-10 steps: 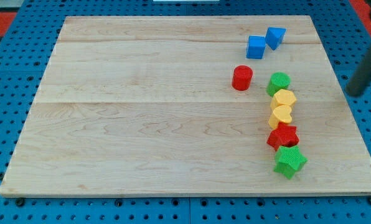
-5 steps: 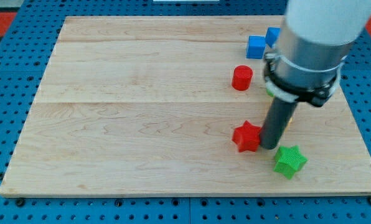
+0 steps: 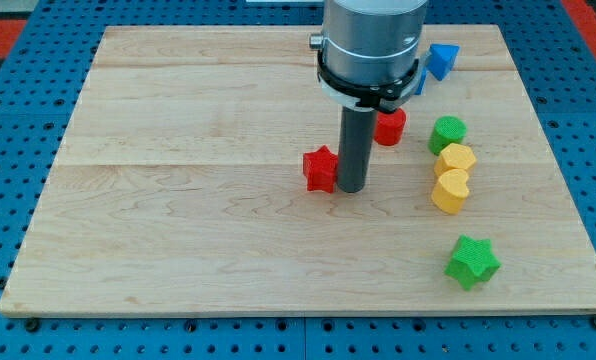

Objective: Push the red blocks to the center of the board

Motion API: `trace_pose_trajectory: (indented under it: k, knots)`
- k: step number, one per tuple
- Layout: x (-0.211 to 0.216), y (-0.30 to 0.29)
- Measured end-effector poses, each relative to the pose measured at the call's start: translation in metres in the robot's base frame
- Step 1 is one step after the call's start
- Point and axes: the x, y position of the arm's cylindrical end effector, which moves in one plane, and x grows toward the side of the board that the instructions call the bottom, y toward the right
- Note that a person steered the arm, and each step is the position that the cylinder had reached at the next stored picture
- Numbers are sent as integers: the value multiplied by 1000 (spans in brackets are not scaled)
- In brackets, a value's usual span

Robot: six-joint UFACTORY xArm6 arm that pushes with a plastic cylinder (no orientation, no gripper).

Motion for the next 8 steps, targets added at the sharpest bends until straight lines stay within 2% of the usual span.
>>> trace_pose_trajectory:
  k: [1,3,4,5,7,8]
  knots:
    - [27,3]
    - [-16,-40]
    - [12,-39]
    - [-12,-62]
    - [-73,7]
    - [-62,70]
